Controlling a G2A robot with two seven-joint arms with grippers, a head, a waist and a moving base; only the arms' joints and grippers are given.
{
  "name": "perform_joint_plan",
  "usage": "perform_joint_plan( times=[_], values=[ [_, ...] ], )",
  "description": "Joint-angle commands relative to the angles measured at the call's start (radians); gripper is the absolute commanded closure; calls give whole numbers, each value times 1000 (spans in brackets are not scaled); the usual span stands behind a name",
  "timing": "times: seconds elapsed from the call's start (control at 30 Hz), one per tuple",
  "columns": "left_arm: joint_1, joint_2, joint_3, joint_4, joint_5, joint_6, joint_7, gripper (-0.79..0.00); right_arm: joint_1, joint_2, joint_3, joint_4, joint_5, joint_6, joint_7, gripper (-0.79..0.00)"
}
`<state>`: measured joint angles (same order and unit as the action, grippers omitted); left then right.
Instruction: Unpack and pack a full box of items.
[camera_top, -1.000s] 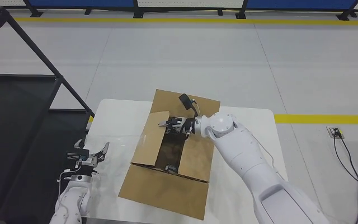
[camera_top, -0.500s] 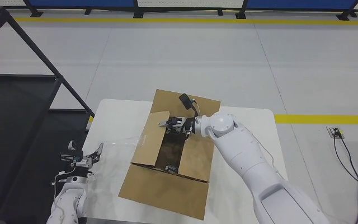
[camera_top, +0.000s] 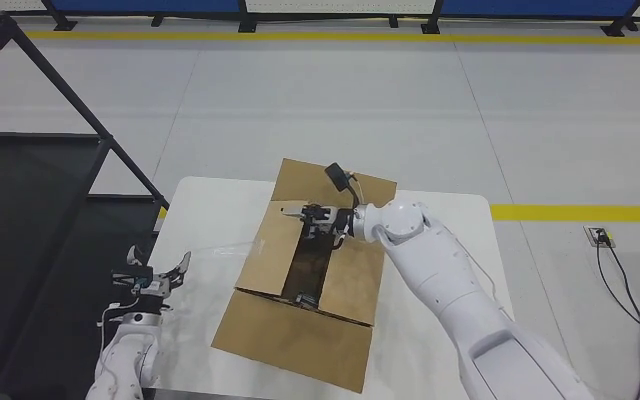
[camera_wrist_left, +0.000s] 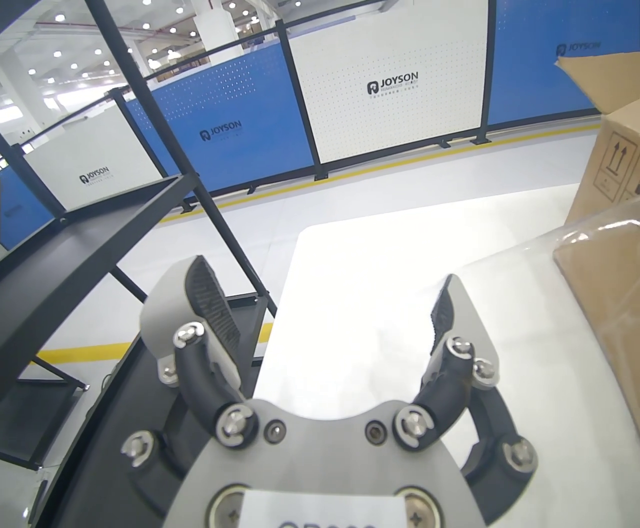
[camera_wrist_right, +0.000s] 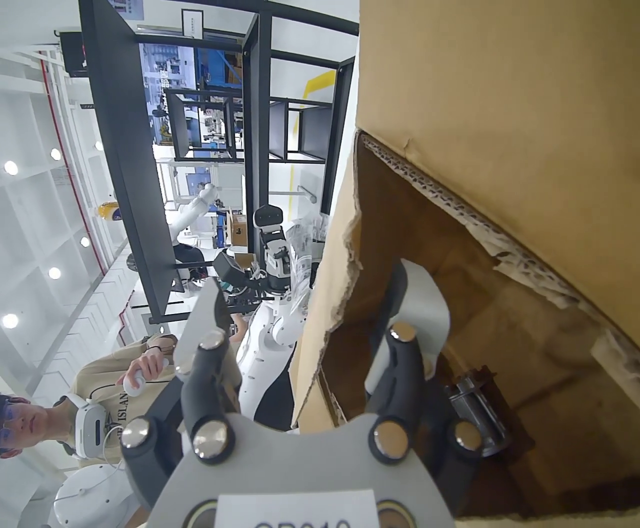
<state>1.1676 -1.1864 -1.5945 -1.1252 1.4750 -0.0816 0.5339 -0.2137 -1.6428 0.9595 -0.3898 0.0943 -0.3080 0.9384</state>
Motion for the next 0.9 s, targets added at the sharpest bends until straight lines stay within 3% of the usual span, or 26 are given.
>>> perform_joint_plan(
  times=[0.0, 0.17, 0.7, 0.87],
  values=[
    [3, 0, 6, -11, 5, -1, 0, -785, -15, 10, 7, -33, -17, -8, -18, -785],
    [17, 2, -4, -37, 7, -5, 0, -785, -80, 47, 43, -151, -55, -8, -51, -785],
    [99, 31, -112, -51, 9, -83, 20, -785, -307, 149, 198, -580, -136, 134, -43, -785],
    [147, 39, -174, -126, -85, -173, 21, -785, -372, 170, 244, -689, -144, 144, -48, -785]
  ],
)
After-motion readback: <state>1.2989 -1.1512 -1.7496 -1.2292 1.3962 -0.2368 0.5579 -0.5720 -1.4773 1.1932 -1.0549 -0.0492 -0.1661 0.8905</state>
